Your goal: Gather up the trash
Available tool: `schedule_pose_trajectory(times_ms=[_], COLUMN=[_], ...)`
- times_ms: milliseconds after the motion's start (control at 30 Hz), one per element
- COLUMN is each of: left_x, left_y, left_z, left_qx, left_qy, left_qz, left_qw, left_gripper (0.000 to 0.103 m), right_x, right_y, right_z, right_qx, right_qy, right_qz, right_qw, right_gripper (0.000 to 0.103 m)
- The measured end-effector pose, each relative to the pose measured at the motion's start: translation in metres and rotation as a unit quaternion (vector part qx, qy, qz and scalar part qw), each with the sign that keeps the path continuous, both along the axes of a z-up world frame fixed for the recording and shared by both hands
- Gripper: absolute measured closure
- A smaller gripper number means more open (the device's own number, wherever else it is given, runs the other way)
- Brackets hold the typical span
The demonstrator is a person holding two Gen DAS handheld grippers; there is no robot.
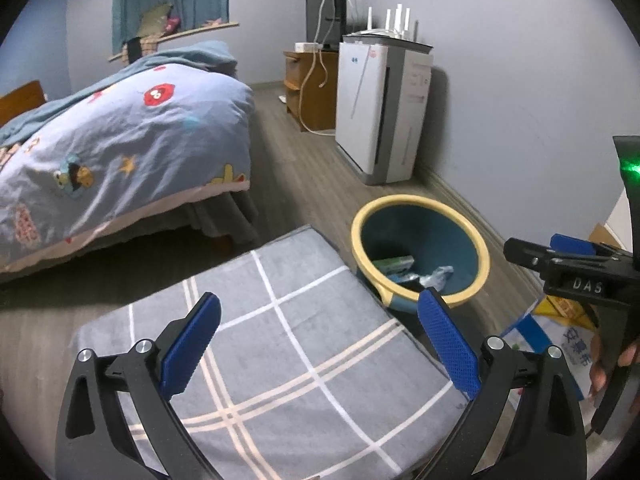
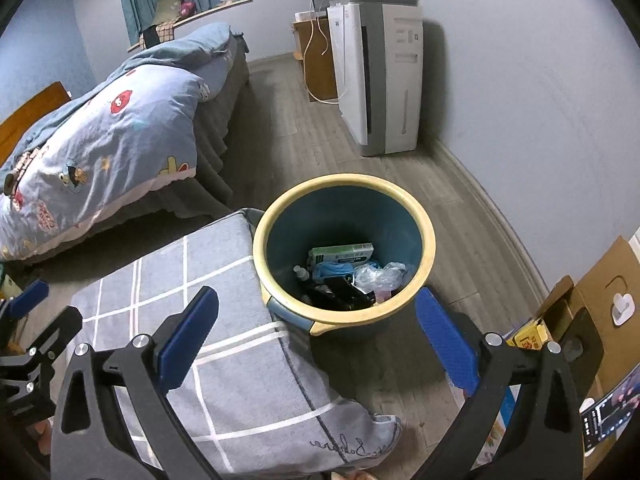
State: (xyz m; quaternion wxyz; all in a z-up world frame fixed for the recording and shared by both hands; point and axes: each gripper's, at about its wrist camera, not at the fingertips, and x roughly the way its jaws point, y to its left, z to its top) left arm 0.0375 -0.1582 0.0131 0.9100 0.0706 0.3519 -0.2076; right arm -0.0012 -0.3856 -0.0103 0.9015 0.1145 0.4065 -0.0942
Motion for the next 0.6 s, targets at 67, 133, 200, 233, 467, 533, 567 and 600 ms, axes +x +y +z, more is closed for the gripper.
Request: schedule_pose_trajectory(times_ms=[67, 133, 200, 233, 467, 533, 567, 600], left_x=[0.001, 0.002, 0.003, 0.004, 0.007, 0.006, 0.006, 0.006], left_y=[-0.001, -0.002, -0.003, -0.003, -0.007, -0.009, -0.01, -0.011], left_z=[-0.002, -0.003, -0.005, -0.006, -0.01, -0.011, -0.011, -0.011], left_qx=[0.005, 0.009, 0.015, 0.017, 0.022, 0.025, 0.026, 0.028], left_qy=[0.001, 0.003, 0.005, 0.005, 0.012, 0.011, 0.011, 0.011], left_qz=[-0.002, -0.002, -0.001, -0.001, 0.001, 0.001, 0.0, -0.001], left_qw=[1.0, 1.0, 0.9999, 0.9998, 0.9997, 0.9996, 0.9996, 0.9996], left_gripper=[0.005, 0.005, 0.005, 0.005, 0.005, 0.005, 0.005, 0.005], right_x=[0.002, 0.005, 0.006, 0.007, 0.009, 0.008, 0.008, 0.008], right_y=[0.003, 0.005, 0.007, 0.008, 0.006, 0.005, 0.004, 0.004], right_z=[0.0, -0.001, -0.001, -0.002, -0.002, -0.001, -0.002, -0.002], right_qx=[-0.009, -0.018, -0.026, -0.031, -0.039, -0.038, -0.037, -0.036], right_qy=[0.0, 0.001, 0.002, 0.002, 0.001, 0.001, 0.001, 0.001], right_qz=[0.002, 0.004, 0.006, 0.007, 0.007, 0.005, 0.005, 0.006], right_qw=[1.0, 1.0, 1.0, 1.0, 0.999, 0.999, 0.999, 0.999], right_gripper=[0.006, 0.006, 0.006, 0.006, 0.006, 0.006, 0.006, 0.006])
